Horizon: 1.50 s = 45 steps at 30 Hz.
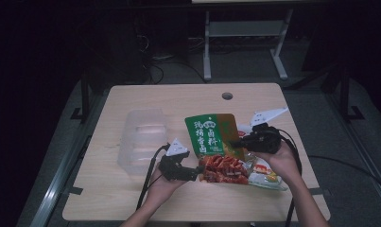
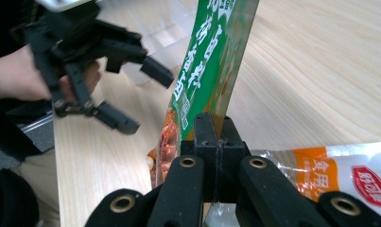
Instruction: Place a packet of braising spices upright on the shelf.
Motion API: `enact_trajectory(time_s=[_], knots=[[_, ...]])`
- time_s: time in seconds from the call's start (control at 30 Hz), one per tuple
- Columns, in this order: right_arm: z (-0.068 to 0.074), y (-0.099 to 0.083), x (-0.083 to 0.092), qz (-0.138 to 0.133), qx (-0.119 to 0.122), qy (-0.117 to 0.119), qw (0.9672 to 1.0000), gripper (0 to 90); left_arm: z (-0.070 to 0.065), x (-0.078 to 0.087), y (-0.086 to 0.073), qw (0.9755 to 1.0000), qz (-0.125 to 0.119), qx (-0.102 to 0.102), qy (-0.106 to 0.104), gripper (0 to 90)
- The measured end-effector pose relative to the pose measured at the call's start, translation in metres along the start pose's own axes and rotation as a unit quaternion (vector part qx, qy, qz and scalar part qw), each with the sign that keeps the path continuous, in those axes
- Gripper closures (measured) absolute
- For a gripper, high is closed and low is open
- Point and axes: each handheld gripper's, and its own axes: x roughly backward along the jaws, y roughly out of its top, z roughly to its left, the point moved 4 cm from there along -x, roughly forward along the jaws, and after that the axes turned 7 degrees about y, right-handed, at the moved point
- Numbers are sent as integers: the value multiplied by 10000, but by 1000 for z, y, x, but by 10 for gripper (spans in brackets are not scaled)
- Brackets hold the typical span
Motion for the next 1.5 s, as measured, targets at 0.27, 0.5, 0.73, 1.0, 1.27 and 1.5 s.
enact_trajectory(time_s=[0.27, 0.5, 0.73, 1.0, 1.27, 1.5], knots=[[9, -18, 11, -246, 205, 134, 9994, 896, 1, -18, 7, 9979, 196, 203, -581, 291], [7, -23, 10, -247, 244, 98, 9993, 896, 5, -26, 7, 9893, 227, 655, -1280, 494], [6, -27, 11, -310, 122, 170, 9993, 896, 5, -24, 9, 9891, 166, 666, -1303, 571], [5, -26, 10, -310, 106, 140, 9994, 896, 3, -15, 11, 9900, 59, 568, -1287, 793], [5, -24, 7, -180, 30, 110, 9998, 887, 1, -9, 11, 9934, 11, 337, -1098, 852], [5, -22, -6, 218, -54, 20, 9997, 832, -3, -5, 10, 9952, 4, 195, -959, 853]])
